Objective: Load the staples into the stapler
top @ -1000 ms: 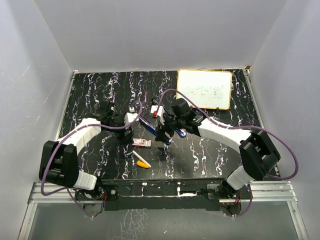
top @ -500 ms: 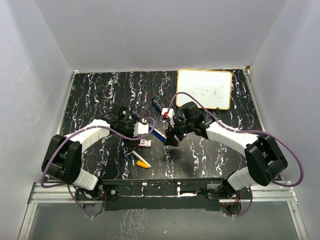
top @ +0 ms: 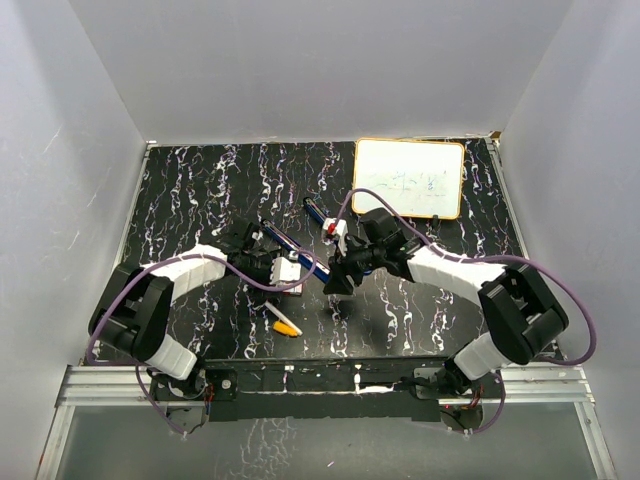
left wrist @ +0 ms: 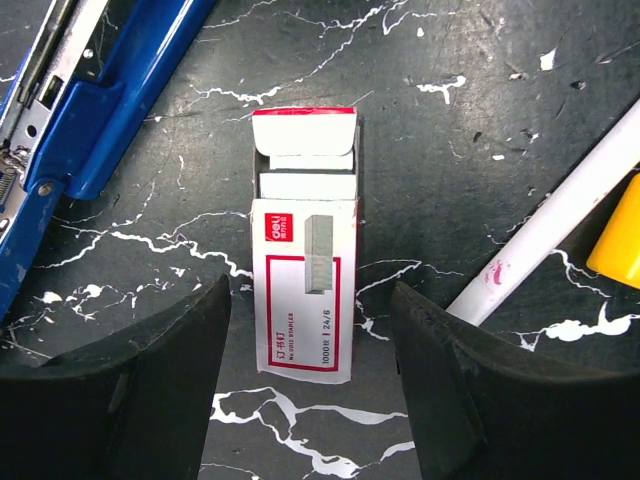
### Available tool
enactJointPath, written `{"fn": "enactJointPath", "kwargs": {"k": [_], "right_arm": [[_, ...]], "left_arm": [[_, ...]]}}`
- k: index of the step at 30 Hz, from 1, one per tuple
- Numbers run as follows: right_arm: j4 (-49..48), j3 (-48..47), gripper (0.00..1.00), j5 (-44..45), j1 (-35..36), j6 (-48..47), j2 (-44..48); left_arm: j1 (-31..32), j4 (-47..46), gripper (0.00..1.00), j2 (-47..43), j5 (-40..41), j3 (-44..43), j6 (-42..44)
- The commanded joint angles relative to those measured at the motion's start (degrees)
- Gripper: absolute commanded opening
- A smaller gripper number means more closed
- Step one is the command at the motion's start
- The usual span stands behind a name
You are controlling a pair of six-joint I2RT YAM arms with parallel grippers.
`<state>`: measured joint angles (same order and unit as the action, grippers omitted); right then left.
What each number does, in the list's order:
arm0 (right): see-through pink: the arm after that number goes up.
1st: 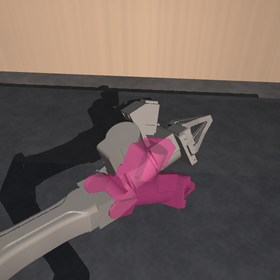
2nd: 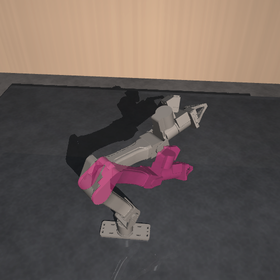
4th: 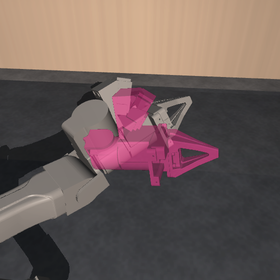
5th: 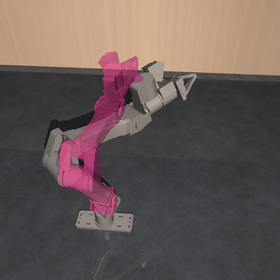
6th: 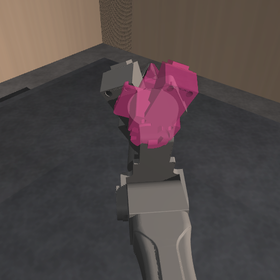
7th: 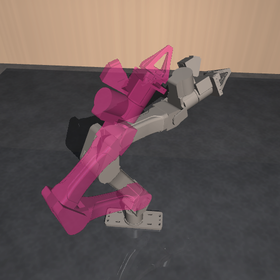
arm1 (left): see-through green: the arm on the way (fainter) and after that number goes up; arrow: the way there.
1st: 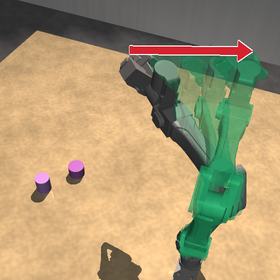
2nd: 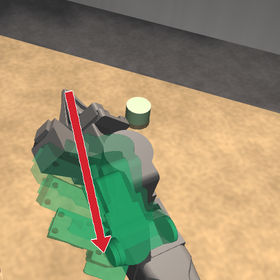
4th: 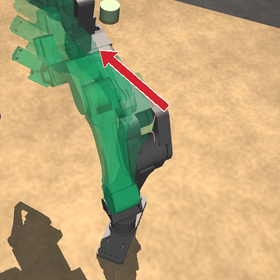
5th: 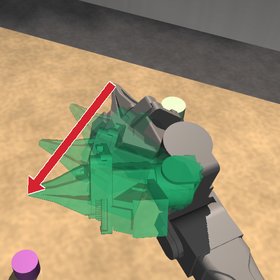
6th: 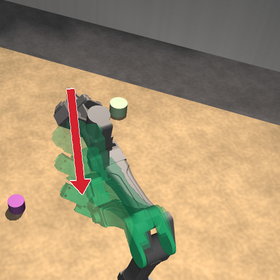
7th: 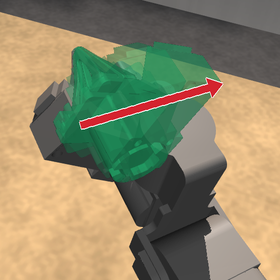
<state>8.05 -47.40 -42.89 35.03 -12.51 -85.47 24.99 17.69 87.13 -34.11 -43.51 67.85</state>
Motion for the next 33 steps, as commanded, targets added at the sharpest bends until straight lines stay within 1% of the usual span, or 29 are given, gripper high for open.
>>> {"fn": "enactJointPath", "kwargs": {"k": [1,7,12,16,22,26,29,33], "right_arm": [[-7.2,0.4,0.51,-3.4,0.0,5.8,-2.1],[-7.8,0.3,0.49,-4.1,0.2,6.4,-5.2],[-4.5,-2.1,0.48,2.1,0.2,3.1,-8.4],[-2.9,-3.7,0.48,4.0,0.2,2.1,-10.7],[-1.5,-5.2,0.46,10.6,-0.2,1.0,-11.4],[-0.7,-7.0,0.46,14.0,-1.5,-0.4,-11.6],[0.5,-8.2,0.46,13.6,-2.1,-1.1,-11.9],[0.6,-8.6,0.45,8.2,-2.1,1.5,-13.1]], "left_arm": [[0.3,-1.2,0.61,0.8,-0.2,0.7,1.6],[0.3,1.3,0.57,1.9,-0.2,0.0,0.6],[0.3,3.0,0.56,1.0,0.0,0.5,0.9],[0.3,4.2,0.54,0.7,-1.1,0.8,1.0],[0.5,4.6,0.54,0.0,-1.7,2.1,1.9],[1.1,4.3,0.53,0.3,-2.6,2.1,-0.1],[2.2,2.5,0.53,-0.1,-2.3,2.8,-3.4],[3.5,-1.5,0.52,-0.9,-2.1,4.1,-8.5]]}}
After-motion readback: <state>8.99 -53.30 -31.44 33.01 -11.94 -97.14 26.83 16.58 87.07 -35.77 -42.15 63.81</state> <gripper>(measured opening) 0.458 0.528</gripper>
